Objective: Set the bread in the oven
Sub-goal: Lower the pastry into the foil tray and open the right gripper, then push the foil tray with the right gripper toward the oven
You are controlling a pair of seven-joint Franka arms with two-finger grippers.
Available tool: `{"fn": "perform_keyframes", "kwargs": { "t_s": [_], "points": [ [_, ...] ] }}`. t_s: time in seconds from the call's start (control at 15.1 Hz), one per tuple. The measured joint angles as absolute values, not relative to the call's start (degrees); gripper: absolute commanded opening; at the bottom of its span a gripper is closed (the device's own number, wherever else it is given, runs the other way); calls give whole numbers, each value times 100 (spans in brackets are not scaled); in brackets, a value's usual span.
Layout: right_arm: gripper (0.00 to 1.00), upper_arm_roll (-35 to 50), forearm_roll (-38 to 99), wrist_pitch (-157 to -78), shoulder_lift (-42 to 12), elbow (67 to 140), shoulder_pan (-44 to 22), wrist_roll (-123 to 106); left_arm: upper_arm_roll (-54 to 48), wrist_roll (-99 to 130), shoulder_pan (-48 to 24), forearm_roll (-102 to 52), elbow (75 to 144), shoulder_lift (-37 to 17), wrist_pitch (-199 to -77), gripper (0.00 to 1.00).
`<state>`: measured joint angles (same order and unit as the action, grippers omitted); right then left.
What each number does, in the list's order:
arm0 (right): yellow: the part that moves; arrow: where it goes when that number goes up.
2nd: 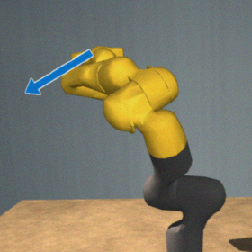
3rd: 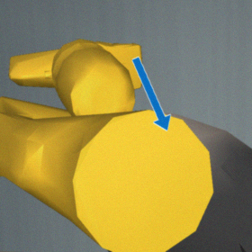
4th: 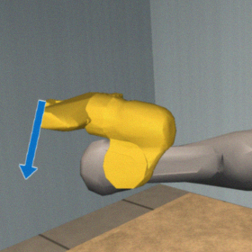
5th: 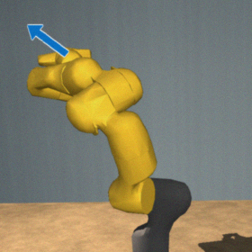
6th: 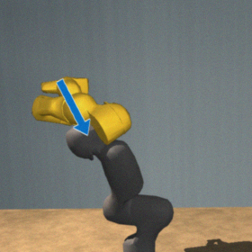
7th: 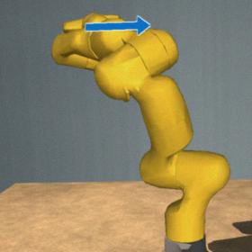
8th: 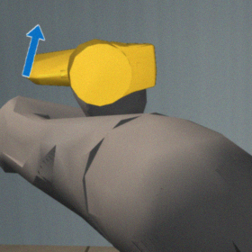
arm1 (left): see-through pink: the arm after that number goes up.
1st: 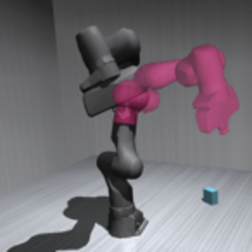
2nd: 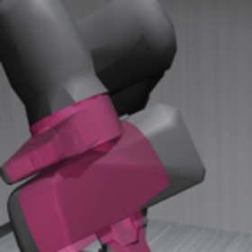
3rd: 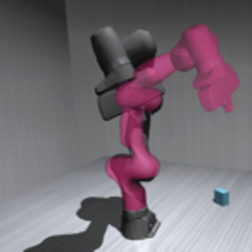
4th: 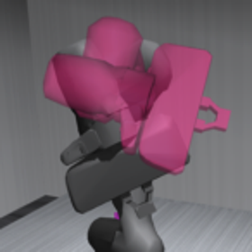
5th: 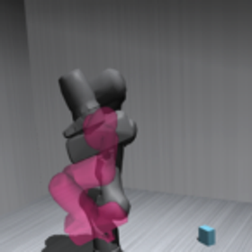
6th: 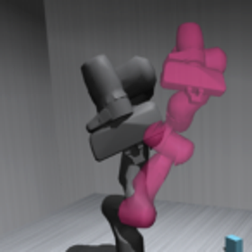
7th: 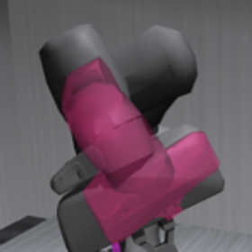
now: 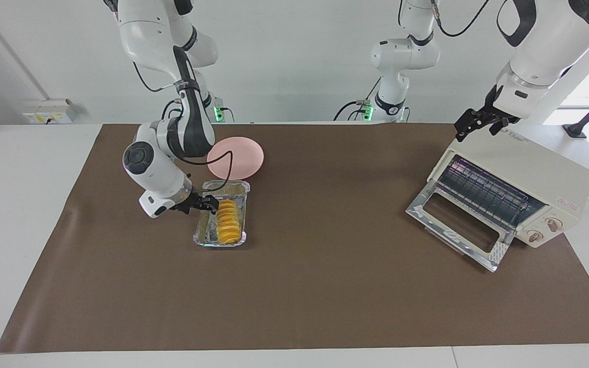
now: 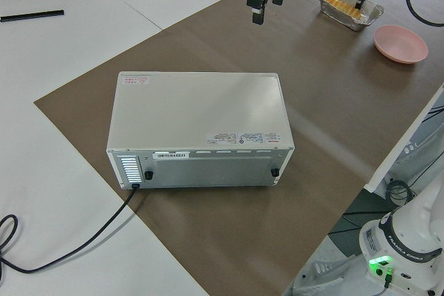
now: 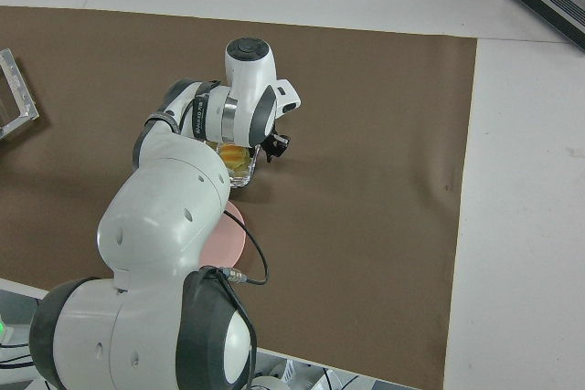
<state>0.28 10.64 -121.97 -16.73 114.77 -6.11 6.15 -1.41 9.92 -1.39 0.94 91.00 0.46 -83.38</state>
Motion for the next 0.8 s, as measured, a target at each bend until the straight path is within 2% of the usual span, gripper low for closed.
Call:
{"fn": "perform_keyframes", "kwargs": {
  "t_s": [0.4,0.6,0.8],
  "points": [
    [0,67,1065,-12329,-1618,11320,-639,593,-151,992,-118,94,9100,80,-8340,100],
    [0,172,1118,-12310,-1608,10920,-754,587,-154,993,-118,94,9100,80,-8343,100],
    [0,190,1480,-12111,-1616,10346,-1191,707,-150,993,-111,94,9100,80,-8381,100]
  ]
}}
